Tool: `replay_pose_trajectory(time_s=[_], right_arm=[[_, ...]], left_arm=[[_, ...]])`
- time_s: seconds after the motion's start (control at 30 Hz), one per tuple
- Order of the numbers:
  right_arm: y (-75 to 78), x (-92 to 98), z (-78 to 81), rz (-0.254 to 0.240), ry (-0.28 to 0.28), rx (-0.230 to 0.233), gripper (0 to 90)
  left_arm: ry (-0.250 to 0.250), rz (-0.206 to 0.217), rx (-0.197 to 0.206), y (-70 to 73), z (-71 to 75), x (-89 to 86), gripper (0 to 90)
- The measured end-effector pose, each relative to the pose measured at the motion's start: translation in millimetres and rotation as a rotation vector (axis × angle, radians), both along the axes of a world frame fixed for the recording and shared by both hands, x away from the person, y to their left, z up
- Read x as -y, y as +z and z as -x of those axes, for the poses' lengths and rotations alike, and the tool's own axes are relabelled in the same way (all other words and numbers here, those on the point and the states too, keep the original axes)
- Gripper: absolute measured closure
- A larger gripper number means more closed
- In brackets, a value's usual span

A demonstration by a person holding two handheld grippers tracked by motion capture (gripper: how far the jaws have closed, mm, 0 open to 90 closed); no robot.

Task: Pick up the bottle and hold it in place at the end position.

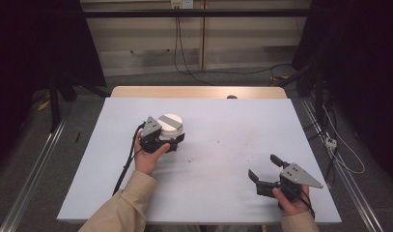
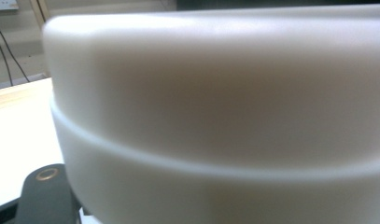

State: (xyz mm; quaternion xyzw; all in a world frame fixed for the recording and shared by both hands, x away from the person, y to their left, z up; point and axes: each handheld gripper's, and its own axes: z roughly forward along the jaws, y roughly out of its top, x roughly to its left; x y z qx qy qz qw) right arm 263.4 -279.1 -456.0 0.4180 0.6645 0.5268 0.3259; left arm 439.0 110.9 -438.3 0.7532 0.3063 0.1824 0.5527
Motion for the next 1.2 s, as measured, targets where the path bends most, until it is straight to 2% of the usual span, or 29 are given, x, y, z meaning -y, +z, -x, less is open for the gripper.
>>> replay_pose_trajectory(time_s=[0.3,0.43,0.73,1.2], right_arm=[[-0.4,0.4,-0.3,-0.005,-0.002,-0.003,4.8],[-0.4,0.6,-0.3,-0.005,-0.004,-0.005,5.0],[-0.7,0.8,-1.1,-0.005,-0.008,-0.004,5.0],[-0.4,-0.1,-0.4,-0.006,-0.012,-0.005,4.9]], left_arm=[[-0.015,-0.004,-0.005,0.1,-4.0,10.0,18.4],[-0.020,0.009,-0.012,-0.4,-5.3,14.3,18.4],[-0.036,-0.004,-0.006,-0.6,-9.7,22.7,18.4],[-0.054,0.012,-0.012,-1.3,-15.2,34.7,18.4]])
